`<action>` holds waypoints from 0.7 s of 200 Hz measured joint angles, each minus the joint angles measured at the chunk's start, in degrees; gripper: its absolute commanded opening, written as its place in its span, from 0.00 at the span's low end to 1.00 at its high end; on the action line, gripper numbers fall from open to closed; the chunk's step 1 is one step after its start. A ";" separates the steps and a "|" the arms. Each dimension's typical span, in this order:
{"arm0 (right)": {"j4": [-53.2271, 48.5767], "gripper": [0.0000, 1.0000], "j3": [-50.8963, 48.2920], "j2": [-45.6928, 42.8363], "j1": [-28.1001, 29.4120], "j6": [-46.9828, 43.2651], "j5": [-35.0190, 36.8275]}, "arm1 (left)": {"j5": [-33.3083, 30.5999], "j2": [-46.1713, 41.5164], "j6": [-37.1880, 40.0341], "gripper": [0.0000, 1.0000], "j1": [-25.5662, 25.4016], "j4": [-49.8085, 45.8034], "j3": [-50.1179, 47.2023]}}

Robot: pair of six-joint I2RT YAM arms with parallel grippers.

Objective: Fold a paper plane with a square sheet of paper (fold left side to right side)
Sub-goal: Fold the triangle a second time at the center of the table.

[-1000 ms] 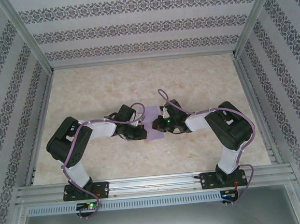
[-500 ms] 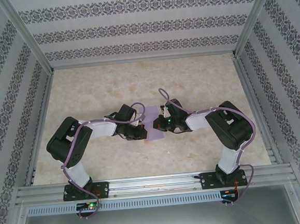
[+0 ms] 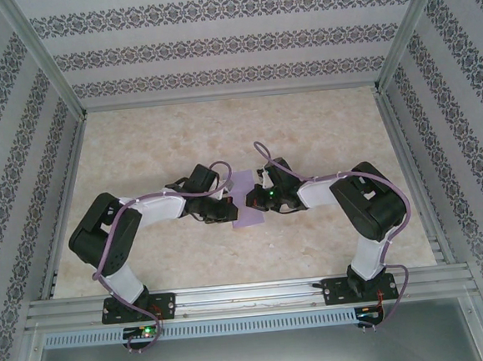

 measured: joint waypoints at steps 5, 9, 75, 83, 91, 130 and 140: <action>-0.24 0.00 0.15 0.02 0.00 -0.09 0.04 | 0.35 0.00 -0.22 0.05 0.00 0.09 0.00; -0.42 0.00 0.26 0.09 0.02 -0.20 0.11 | 0.57 0.00 -0.35 0.05 0.00 0.22 0.00; -1.49 0.00 1.33 0.48 0.39 -1.03 0.83 | 2.45 2.19 -1.42 0.04 -1.31 1.22 1.09; -1.46 0.00 1.33 0.52 0.39 -1.14 0.83 | 2.56 2.62 -1.42 0.04 -1.46 1.20 1.25; -1.49 0.00 1.33 0.52 0.39 -1.14 0.83 | 2.56 3.06 -1.42 0.05 -1.57 1.22 1.40; -1.49 0.00 1.33 0.52 0.39 -1.16 0.83 | 1.84 4.61 -1.36 0.04 -1.77 1.18 2.49; -1.49 0.00 1.33 0.52 0.39 -1.16 0.83 | 1.33 4.83 -1.22 0.04 -1.77 1.18 2.82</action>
